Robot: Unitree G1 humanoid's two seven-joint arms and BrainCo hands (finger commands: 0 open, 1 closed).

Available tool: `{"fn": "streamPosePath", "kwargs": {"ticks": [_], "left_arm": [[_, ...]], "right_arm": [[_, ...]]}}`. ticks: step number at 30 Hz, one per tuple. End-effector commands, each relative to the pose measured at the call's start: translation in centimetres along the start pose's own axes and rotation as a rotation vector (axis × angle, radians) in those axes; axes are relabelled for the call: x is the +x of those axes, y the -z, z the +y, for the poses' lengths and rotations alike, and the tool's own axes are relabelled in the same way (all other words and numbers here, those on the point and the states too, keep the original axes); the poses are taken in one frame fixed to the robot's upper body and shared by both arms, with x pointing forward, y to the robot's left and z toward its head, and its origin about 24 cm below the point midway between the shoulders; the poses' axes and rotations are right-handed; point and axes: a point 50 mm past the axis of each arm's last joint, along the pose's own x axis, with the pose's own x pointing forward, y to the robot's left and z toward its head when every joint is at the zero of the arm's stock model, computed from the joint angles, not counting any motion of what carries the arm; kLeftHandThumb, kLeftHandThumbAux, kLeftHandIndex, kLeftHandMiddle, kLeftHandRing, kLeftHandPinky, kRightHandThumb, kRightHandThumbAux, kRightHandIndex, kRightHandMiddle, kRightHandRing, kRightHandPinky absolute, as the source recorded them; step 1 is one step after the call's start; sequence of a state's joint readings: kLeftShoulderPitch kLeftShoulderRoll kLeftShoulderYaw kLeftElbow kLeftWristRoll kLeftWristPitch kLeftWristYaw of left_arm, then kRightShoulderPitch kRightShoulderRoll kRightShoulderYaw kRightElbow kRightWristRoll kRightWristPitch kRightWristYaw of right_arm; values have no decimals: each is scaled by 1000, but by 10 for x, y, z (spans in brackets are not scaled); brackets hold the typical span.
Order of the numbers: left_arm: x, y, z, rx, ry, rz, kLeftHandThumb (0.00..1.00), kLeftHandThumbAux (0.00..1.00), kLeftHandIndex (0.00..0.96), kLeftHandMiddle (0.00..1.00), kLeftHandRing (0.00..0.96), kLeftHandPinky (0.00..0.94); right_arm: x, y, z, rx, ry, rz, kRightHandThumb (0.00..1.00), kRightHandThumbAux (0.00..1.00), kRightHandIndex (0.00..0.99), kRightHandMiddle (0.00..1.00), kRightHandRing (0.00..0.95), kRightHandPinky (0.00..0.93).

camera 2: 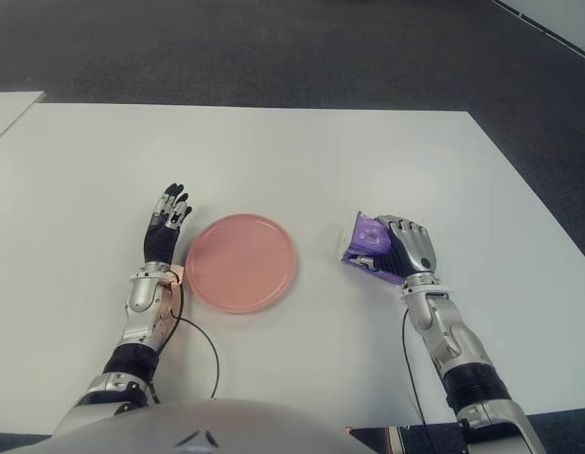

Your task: Put the tissue paper into the plate.

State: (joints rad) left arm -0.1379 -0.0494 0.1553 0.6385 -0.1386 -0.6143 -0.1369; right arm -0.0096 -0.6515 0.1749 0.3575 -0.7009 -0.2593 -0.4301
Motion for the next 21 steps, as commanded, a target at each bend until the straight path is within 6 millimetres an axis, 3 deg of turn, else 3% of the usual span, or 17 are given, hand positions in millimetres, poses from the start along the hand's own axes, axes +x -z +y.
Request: {"fn": "streamPosePath", "kwargs": {"ticks": [1,13,16,21], "left_arm": [[-1,4,2,2,-11,24,16,440,0,0,0,0],[1,4,3,7,-17,24,14,437,0,0,0,0],[2,4,3,9,-15,26,12,434,0,0,0,0],[3,4,2,8,-13,23,13,435,0,0,0,0]], "right_arm": [[-13,-1,25,38,-99,36,751,709,440,880,872,852],[31,-13,-6,59,132,-25,750,711,440,890,884,857],[52,-30,-28,66,216,-77,750,711,440,892,881,848],[68,-46,-41,93,302,-132,750,711,440,884,874,846]]}}
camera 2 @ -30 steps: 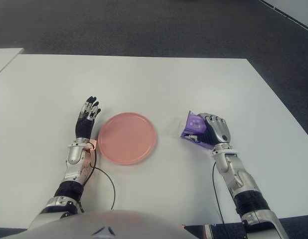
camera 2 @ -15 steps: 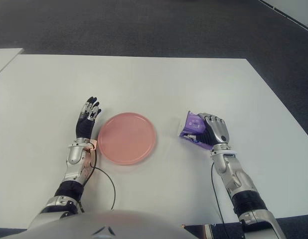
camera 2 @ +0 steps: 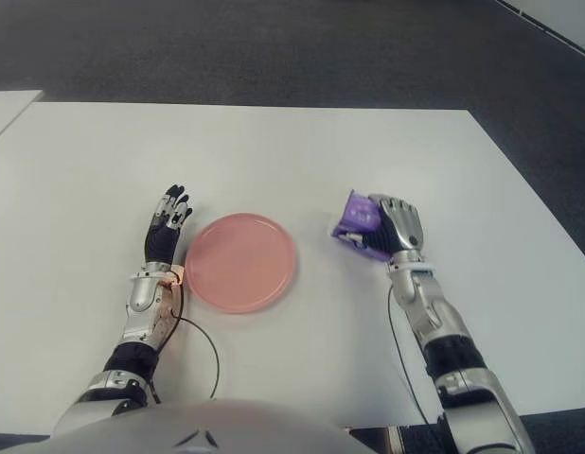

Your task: Put the tissue paper into the plate.

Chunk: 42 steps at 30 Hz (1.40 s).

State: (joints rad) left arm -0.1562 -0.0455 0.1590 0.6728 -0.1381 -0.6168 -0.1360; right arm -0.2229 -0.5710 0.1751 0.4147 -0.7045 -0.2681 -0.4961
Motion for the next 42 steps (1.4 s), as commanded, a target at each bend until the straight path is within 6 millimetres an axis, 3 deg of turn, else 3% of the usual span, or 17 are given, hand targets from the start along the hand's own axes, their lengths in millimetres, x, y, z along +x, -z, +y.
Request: {"fn": "streamPosePath", "kwargs": {"ticks": [1,16,21,31,42], "left_arm": [[1,1,1,5,-11,7,13,436,0,0,0,0],[0,-1,2,-5,-14,-14,16,444,0,0,0,0],[-1,0,4,10,-16,-4,17,443,0,0,0,0],[-1,1,7,4,-16,8,25,438,0,0,0,0],[0,-1,9,2,-11,6,22,439,0,0,0,0]], "right_arm": [[25,-21,-12,37,99,-66,750,711,440,881,873,845],[61,-68,-33,118,236,-193,748,711,440,882,871,846],[74,-98,-33,167,258,-233,749,711,440,880,867,839],[74,-139,-35,349,280,-304,750,711,440,889,876,845],[61,-193,-9,395,195,-434,754,709,440,898,877,837]]}}
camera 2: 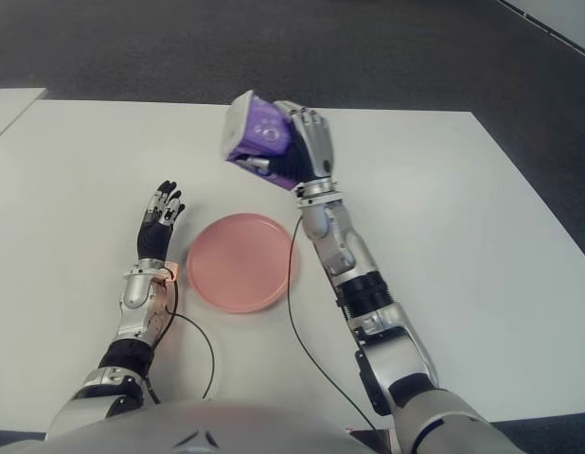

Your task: Put the tissue paper into the plate.

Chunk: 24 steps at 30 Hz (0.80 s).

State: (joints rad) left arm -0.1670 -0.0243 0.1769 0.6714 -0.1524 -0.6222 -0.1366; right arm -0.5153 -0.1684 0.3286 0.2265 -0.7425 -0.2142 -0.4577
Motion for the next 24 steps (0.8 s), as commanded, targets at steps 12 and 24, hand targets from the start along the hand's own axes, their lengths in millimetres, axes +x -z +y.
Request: {"fn": "streamPosePath", "kwargs": {"ticks": [12,24], "left_arm": [[-4,4,0,21,17,49,10,449,0,0,0,0],[-6,2,1,26,8,63,0,441,0,0,0,0]], "right_arm": [[-20,-31,44,10,-219,-129,752,708,441,890,872,853],[-41,-27,59,15,-397,-152,750,708,441,885,872,871]]}}
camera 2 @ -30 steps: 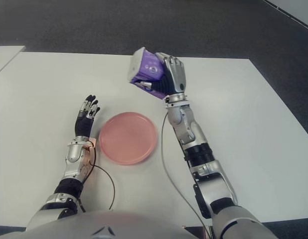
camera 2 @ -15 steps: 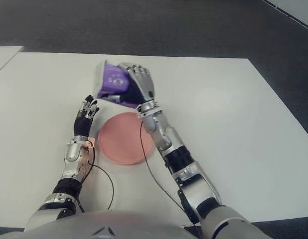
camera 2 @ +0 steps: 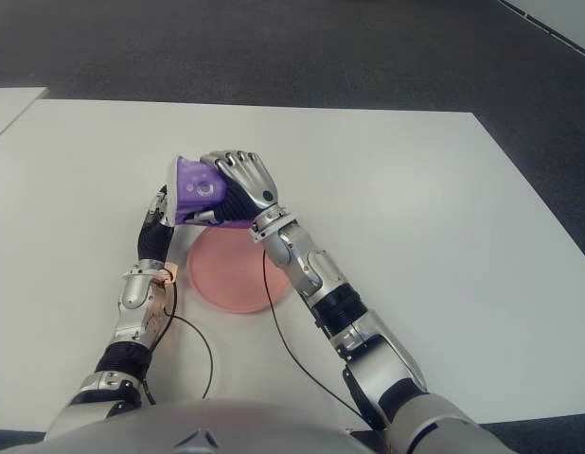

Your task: Put the tissue paper into the plate.

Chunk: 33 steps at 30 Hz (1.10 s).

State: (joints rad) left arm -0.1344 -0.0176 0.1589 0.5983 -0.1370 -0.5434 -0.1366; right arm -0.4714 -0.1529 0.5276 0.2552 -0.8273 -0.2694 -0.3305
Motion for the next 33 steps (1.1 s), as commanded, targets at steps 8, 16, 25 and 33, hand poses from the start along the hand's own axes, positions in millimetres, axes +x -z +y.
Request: {"fn": "streamPosePath", "kwargs": {"ticks": [8,16,25,33], "left_arm": [[-5,4,3,5,-23,18,3,443,0,0,0,0],[-6,4,4,-10,-17,9,5,439,0,0,0,0],[-6,4,5,-9,-23,10,1,446,0,0,0,0],[-6,4,5,-11,-25,11,0,456,0,0,0,0]], "right_arm": [[-23,17,29,-1,-200,54,750,707,441,874,864,858],[-35,30,45,-30,-245,67,751,707,442,856,857,851],[-34,38,45,-53,-246,102,751,706,442,863,863,858],[-35,43,42,-93,-218,115,750,705,442,858,859,853]]}}
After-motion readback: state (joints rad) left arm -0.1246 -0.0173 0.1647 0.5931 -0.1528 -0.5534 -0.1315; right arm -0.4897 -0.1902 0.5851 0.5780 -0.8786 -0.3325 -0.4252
